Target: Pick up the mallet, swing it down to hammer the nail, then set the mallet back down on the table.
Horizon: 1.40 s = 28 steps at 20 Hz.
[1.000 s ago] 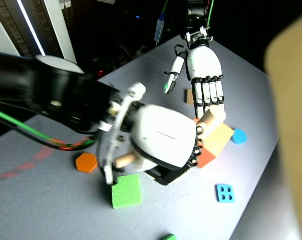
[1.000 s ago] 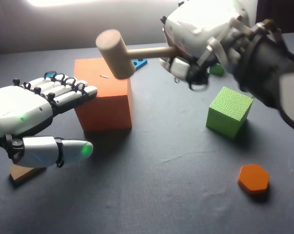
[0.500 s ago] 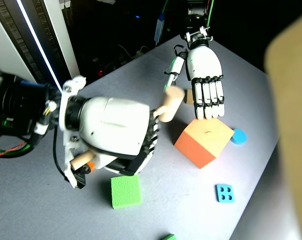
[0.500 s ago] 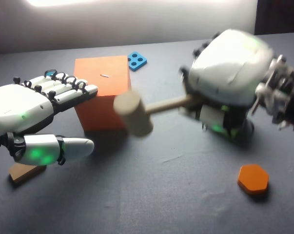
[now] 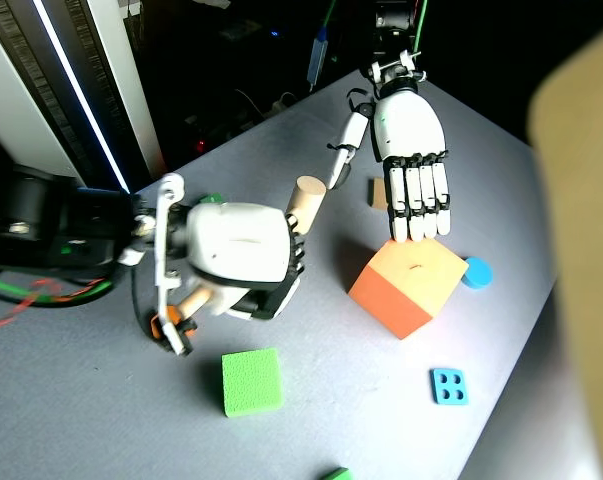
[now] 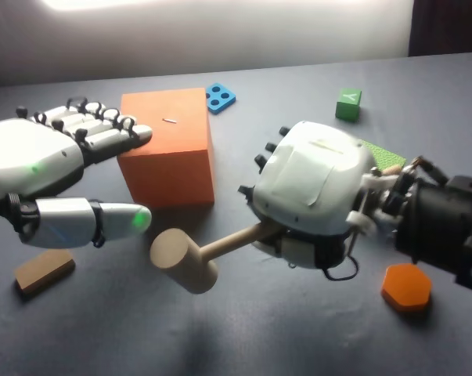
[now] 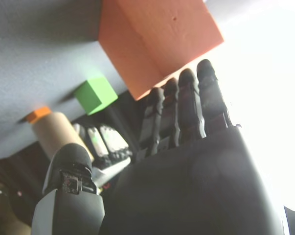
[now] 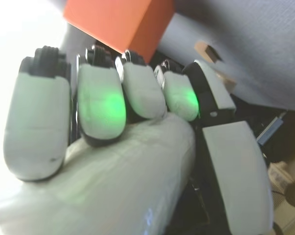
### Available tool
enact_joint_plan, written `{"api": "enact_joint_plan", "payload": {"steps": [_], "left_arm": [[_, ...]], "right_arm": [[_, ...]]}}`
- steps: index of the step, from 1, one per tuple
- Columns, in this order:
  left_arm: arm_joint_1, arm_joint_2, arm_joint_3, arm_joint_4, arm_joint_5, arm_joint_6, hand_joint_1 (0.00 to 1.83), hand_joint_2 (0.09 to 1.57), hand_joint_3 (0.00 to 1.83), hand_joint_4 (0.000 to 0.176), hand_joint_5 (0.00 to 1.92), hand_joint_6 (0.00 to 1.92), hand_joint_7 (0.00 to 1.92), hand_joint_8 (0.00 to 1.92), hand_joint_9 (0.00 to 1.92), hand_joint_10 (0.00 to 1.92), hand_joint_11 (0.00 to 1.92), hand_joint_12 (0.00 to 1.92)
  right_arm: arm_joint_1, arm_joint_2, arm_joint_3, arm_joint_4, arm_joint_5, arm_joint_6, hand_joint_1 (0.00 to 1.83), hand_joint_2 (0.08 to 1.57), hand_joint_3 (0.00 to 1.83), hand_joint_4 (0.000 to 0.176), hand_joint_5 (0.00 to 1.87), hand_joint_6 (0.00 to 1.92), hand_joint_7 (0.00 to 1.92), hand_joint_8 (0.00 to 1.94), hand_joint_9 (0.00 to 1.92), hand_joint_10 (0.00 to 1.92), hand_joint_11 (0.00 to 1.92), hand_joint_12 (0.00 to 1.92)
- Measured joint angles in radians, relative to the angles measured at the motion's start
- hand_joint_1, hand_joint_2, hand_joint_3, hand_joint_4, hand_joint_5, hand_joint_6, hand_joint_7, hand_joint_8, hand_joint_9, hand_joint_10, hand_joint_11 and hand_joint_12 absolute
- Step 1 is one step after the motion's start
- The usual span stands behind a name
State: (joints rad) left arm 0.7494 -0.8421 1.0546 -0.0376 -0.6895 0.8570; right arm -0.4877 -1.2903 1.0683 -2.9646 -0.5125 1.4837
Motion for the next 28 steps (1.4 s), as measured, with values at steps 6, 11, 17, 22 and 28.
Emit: {"api": "enact_joint_plan", "payload": {"steps": [6, 11, 17, 22, 28], "left_arm": [[-0.05, 0.041, -0.022, 0.074, 0.03, -0.044, 0.0, 1.2, 0.0, 0.0, 0.09, 0.0, 0.07, 0.0, 0.05, 0.0, 0.02, 0.07], [-0.1, 0.07, -0.06, 0.151, 0.056, -0.077, 0.0, 1.2, 0.0, 0.0, 0.1, 0.01, 0.06, 0.0, 0.05, 0.01, 0.01, 0.07], [-0.107, 0.137, -0.138, 0.176, 0.07, -0.077, 0.0, 1.2, 0.0, 0.0, 0.1, 0.01, 0.07, 0.0, 0.05, 0.0, 0.02, 0.07], [-0.098, 0.147, -0.159, 0.184, 0.071, -0.079, 0.0, 1.19, 0.0, 0.0, 0.08, 0.0, 0.07, 0.0, 0.05, 0.0, 0.02, 0.07], [-0.098, 0.147, -0.159, 0.181, 0.07, -0.079, 0.0, 1.19, 0.0, 0.0, 0.09, 0.0, 0.07, 0.0, 0.05, 0.0, 0.01, 0.07]], "right_arm": [[-0.037, -0.09, 0.102, -0.006, -0.012, -0.019, 0.82, 1.47, 0.0, 0.176, 1.5, 1.92, 1.8, 1.94, 1.92, 1.92, 1.92, 1.92], [-0.048, -0.13, 0.143, -0.007, -0.053, -0.037, 0.92, 1.51, 0.0, 0.0, 0.51, 1.85, 1.37, 1.94, 1.6, 1.92, 1.7, 1.92], [-0.062, -0.142, 0.15, -0.008, -0.049, -0.048, 1.0, 1.51, 0.0, 0.0, 0.42, 1.79, 0.55, 1.84, 0.62, 1.92, 0.64, 1.92], [-0.062, -0.143, 0.15, -0.01, -0.039, -0.049, 0.89, 1.5, 0.0, 0.0, 0.39, 1.85, 0.19, 1.93, 0.21, 1.92, 0.21, 1.92], [-0.061, -0.125, 0.111, -0.012, -0.025, -0.056, 0.55, 1.56, 0.0, 0.0, 0.19, 0.49, 0.21, 0.53, 0.11, 0.65, 0.0, 0.83]]}}
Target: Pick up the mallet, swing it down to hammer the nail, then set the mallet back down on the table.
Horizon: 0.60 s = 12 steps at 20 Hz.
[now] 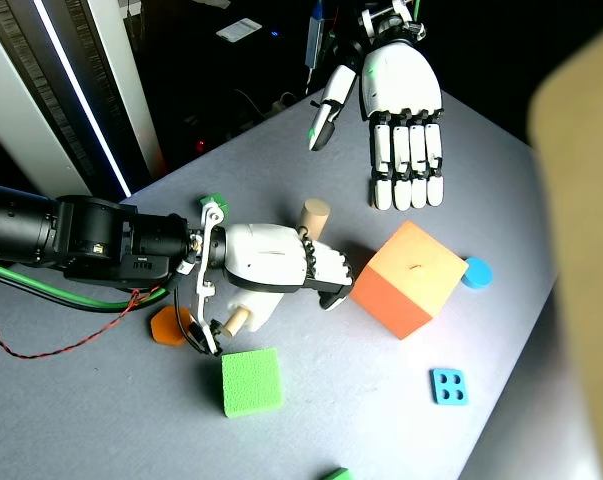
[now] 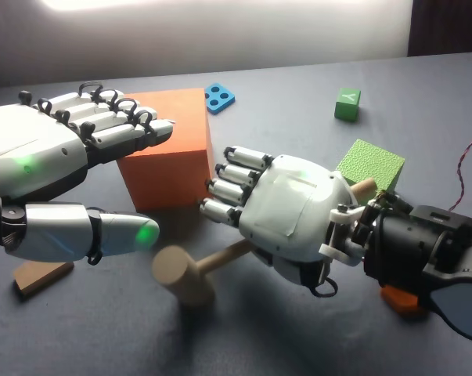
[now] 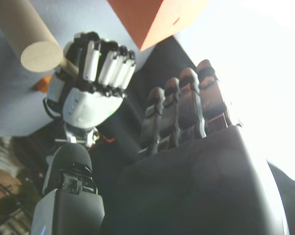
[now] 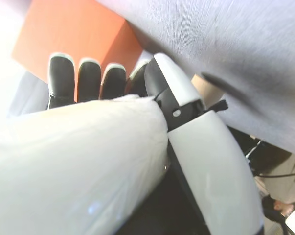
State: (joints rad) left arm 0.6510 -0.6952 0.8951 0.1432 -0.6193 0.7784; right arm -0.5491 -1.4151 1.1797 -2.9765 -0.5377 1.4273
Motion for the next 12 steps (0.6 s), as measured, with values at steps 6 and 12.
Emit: {"api": "enact_joint_plan", "payload": {"steps": [6, 12], "left_arm": [[-0.002, 0.0, 0.0, 0.0, 0.001, 0.0, 0.0, 1.19, 0.0, 0.0, 0.1, 0.0, 0.09, 0.01, 0.07, 0.01, 0.03, 0.08], [-0.008, 0.0, 0.0, 0.0, 0.005, -0.002, 0.0, 1.2, 0.0, 0.0, 0.11, 0.01, 0.1, 0.01, 0.08, 0.01, 0.03, 0.08]], "right_arm": [[0.0, 0.003, -0.005, 0.0, 0.02, -0.007, 0.3, 0.98, 1.31, 0.0, 0.0, 0.0, 0.0, 0.0, 0.0, 0.0, 0.0, 0.0], [0.0, 0.004, -0.014, -0.001, 0.029, -0.01, 0.19, 0.98, 1.18, 0.0, 0.0, 0.0, 0.0, 0.0, 0.0, 0.0, 0.0, 0.0]]}}
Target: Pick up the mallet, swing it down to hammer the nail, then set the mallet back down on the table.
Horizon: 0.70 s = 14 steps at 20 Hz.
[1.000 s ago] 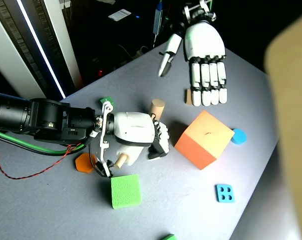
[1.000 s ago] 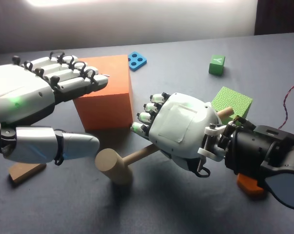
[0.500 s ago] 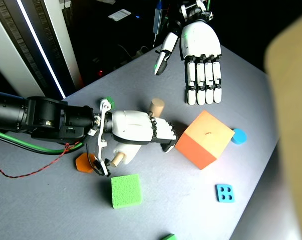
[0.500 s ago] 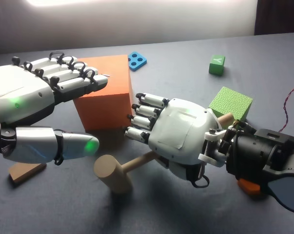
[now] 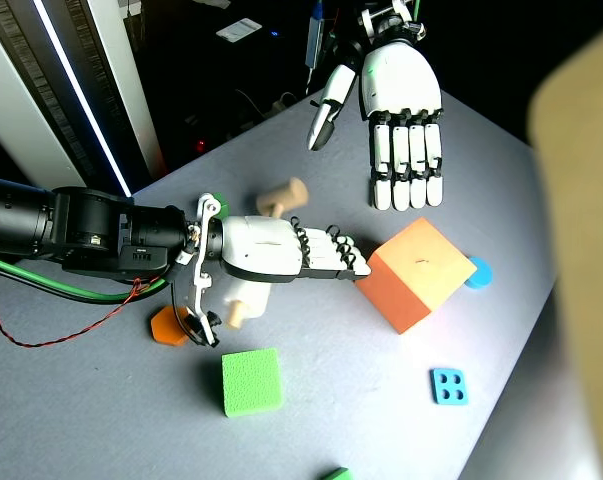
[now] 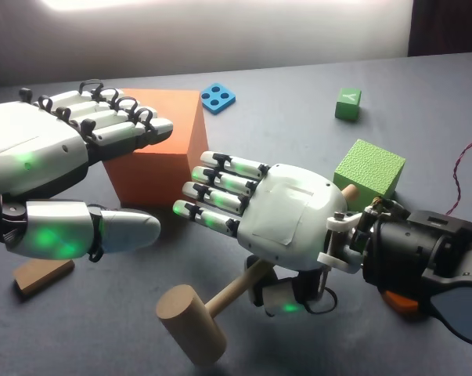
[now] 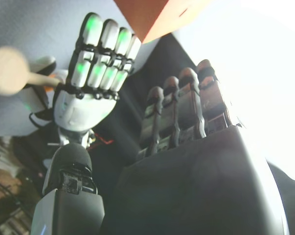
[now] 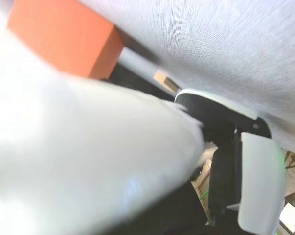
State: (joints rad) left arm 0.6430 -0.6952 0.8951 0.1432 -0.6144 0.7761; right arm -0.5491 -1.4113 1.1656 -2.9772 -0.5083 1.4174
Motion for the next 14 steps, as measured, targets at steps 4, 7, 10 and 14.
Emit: {"api": "enact_joint_plan", "payload": {"steps": [4, 7, 10, 14], "left_arm": [[0.0, 0.0, 0.0, 0.0, 0.002, -0.001, 0.0, 1.19, 0.0, 0.0, 0.09, 0.0, 0.08, 0.0, 0.06, 0.0, 0.02, 0.08], [0.0, 0.0, 0.0, 0.0, 0.002, -0.005, 0.0, 1.19, 0.0, 0.0, 0.09, 0.0, 0.09, 0.0, 0.06, 0.0, 0.02, 0.08], [-0.003, 0.0, 0.0, 0.0, 0.014, -0.005, 0.0, 1.2, 0.0, 0.0, 0.11, 0.01, 0.1, 0.01, 0.07, 0.0, 0.03, 0.08], [-0.003, 0.0, 0.0, -0.004, 0.018, -0.006, 0.0, 1.19, 0.0, 0.0, 0.09, 0.0, 0.09, 0.0, 0.06, 0.0, 0.02, 0.08]], "right_arm": [[0.0, 0.017, -0.023, 0.0, 0.006, -0.003, 0.0, 1.22, 0.24, 0.0, 0.0, 0.0, 0.0, 0.0, 0.0, 0.0, 0.0, 0.0], [0.004, 0.023, -0.029, 0.0, 0.003, -0.005, 0.0, 0.99, 0.0, 0.0, 0.0, 0.0, 0.0, 0.0, 0.0, 0.0, 0.0, 0.0], [0.004, 0.03, -0.036, 0.0, 0.006, -0.005, 0.0, 0.95, 0.0, 0.0, 0.0, 0.0, 0.0, 0.0, 0.0, 0.0, 0.0, 0.0], [0.019, 0.062, -0.082, 0.0, 0.019, -0.006, 0.0, 0.95, 0.0, 0.0, 0.0, 0.0, 0.0, 0.0, 0.0, 0.0, 0.0, 0.0]]}}
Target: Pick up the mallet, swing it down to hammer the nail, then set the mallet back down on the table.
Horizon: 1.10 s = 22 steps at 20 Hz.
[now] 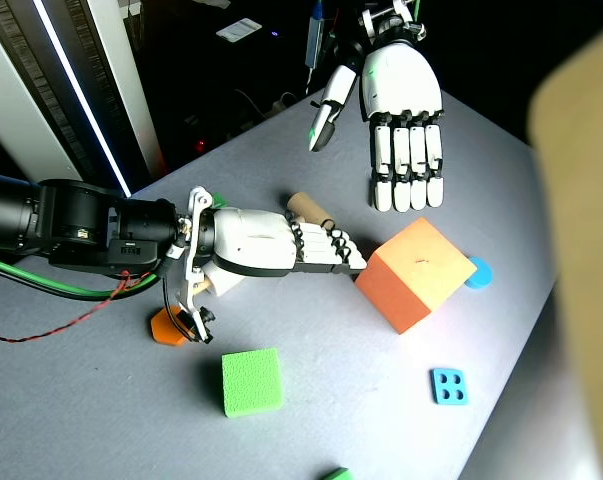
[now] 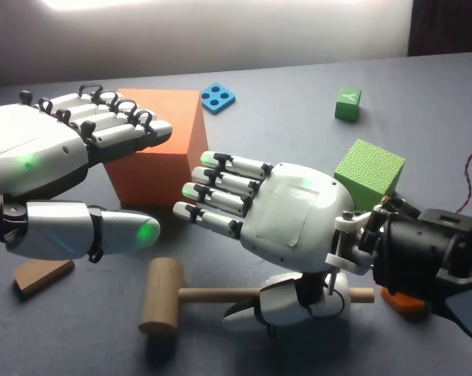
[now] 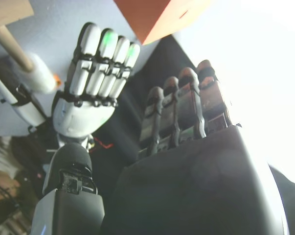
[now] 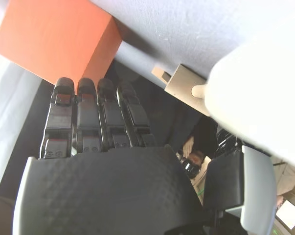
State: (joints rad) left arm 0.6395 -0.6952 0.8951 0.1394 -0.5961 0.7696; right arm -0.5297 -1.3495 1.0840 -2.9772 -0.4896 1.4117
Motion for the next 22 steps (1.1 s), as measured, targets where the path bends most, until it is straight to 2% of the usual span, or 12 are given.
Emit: {"api": "enact_joint_plan", "payload": {"steps": [4, 11, 12, 13, 14, 15, 16, 17, 18, 19, 21, 22], "left_arm": [[-0.013, 0.0, 0.0, 0.0, 0.013, 0.0, 0.0, 1.19, 0.0, 0.0, 0.09, 0.0, 0.09, 0.0, 0.07, 0.0, 0.04, 0.09], [-0.063, 0.0, -0.01, -0.008, 0.045, 0.011, 0.0, 1.2, 0.0, 0.0, 0.18, 0.01, 0.19, 0.01, 0.17, 0.01, 0.11, 0.12], [-0.066, 0.0, -0.013, -0.007, 0.046, 0.01, 0.0, 1.2, 0.0, 0.0, 0.26, 0.01, 0.3, 0.01, 0.28, 0.02, 0.17, 0.14], [-0.077, 0.0, -0.013, 0.001, 0.06, 0.01, 0.0, 1.21, 0.0, 0.0, 0.39, 0.01, 0.53, 0.05, 0.48, 0.05, 0.29, 0.2], [-0.087, 0.0, -0.013, 0.0, 0.073, 0.01, 0.0, 1.23, 0.0, 0.0, 0.47, 0.33, 0.53, 0.53, 0.5, 0.55, 0.29, 0.76], [-0.098, 0.0, -0.013, -0.001, 0.083, 0.006, 0.02, 1.23, 0.0, 0.0, 0.31, 1.15, 0.34, 1.29, 0.37, 1.33, 0.28, 1.41], [-0.104, 0.0, -0.012, -0.008, 0.092, 0.003, 0.02, 1.23, 0.0, 0.0, 0.2, 1.56, 0.19, 1.63, 0.24, 1.72, 0.24, 1.78], [-0.119, 0.0, -0.013, -0.009, 0.115, 0.0, 0.01, 1.23, 0.0, 0.0, 0.1, 1.74, 0.09, 1.7, 0.16, 1.84, 0.18, 1.89], [-0.14, 0.0, -0.017, -0.008, 0.142, -0.002, 0.01, 1.23, 0.0, 0.0, 0.12, 1.72, 0.1, 1.68, 0.16, 1.84, 0.18, 1.92], [-0.163, 0.0, -0.021, -0.008, 0.156, -0.002, 0.0, 1.23, 0.0, 0.0, 0.28, 1.42, 0.29, 1.5, 0.3, 1.68, 0.26, 1.87], [-0.196, 0.0, -0.026, -0.008, 0.165, 0.005, 0.01, 1.29, 0.01, 0.0, 0.78, 1.85, 0.86, 1.89, 0.8, 1.91, 0.78, 1.92], [-0.214, 0.0, -0.026, -0.008, 0.179, 0.014, 0.15, 1.27, 0.0, 0.0, 1.15, 1.91, 1.2, 1.91, 1.17, 1.92, 1.12, 1.92]], "right_arm": [[0.035, 0.092, -0.093, 0.0, 0.042, 0.031, 0.0, 0.97, 0.0, 0.0, 0.0, 0.0, 0.0, 0.0, 0.0, 0.0, 0.0, 0.0], [0.201, 0.396, -0.247, 0.0, 0.362, 0.423, 0.0, 1.02, 0.01, 0.0, 0.07, 0.03, 0.06, 0.02, 0.05, 0.02, 0.01, 0.0], [0.223, 0.415, -0.252, 0.0, 0.406, 0.458, 0.0, 1.03, 0.01, 0.0, 0.14, 0.02, 0.15, 0.03, 0.13, 0.02, 0.0, 0.19], [0.276, 0.458, -0.264, 0.0, 0.505, 0.542, 0.03, 1.04, 0.0, 0.0, 0.29, 0.06, 0.33, 0.07, 0.29, 0.08, 0.0, 0.68], [0.292, 0.476, -0.266, 0.0, 0.537, 0.567, 0.02, 1.06, 0.0, 0.0, 0.25, 0.51, 0.31, 0.47, 0.22, 0.55, 0.0, 1.16], [0.304, 0.497, -0.27, 0.0, 0.571, 0.576, 0.0, 1.07, 0.0, 0.0, 0.05, 1.28, 0.06, 1.36, 0.04, 1.44, 0.0, 1.77], [0.308, 0.517, -0.278, 0.0, 0.602, 0.576, 0.0, 1.07, 0.0, 0.0, 0.01, 1.7, 0.01, 1.82, 0.01, 1.82, 0.0, 1.89], [0.313, 0.536, -0.289, 0.0, 0.628, 0.576, 0.0, 1.08, 0.0, 0.0, 0.0, 1.88, 0.0, 1.92, 0.04, 1.9, 0.04, 1.91], [0.329, 0.549, -0.3, 0.0, 0.653, 0.576, 0.04, 1.08, 0.0, 0.0, 0.01, 1.91, 0.0, 1.94, 0.1, 1.92, 0.17, 1.92], [0.354, 0.56, -0.309, 0.0, 0.665, 0.578, 0.07, 1.09, 0.0, 0.0, 0.12, 1.92, 0.11, 1.94, 0.26, 1.92, 0.37, 1.92], [0.386, 0.574, -0.315, 0.0, 0.668, 0.587, 0.1, 1.11, 0.0, 0.0, 0.8, 1.92, 0.79, 1.94, 0.83, 1.92, 0.99, 1.92], [0.397, 0.589, -0.317, 0.0, 0.671, 0.589, 0.2, 1.1, 0.0, 0.0, 1.24, 1.92, 1.29, 1.94, 1.32, 1.92, 1.43, 1.92]]}}
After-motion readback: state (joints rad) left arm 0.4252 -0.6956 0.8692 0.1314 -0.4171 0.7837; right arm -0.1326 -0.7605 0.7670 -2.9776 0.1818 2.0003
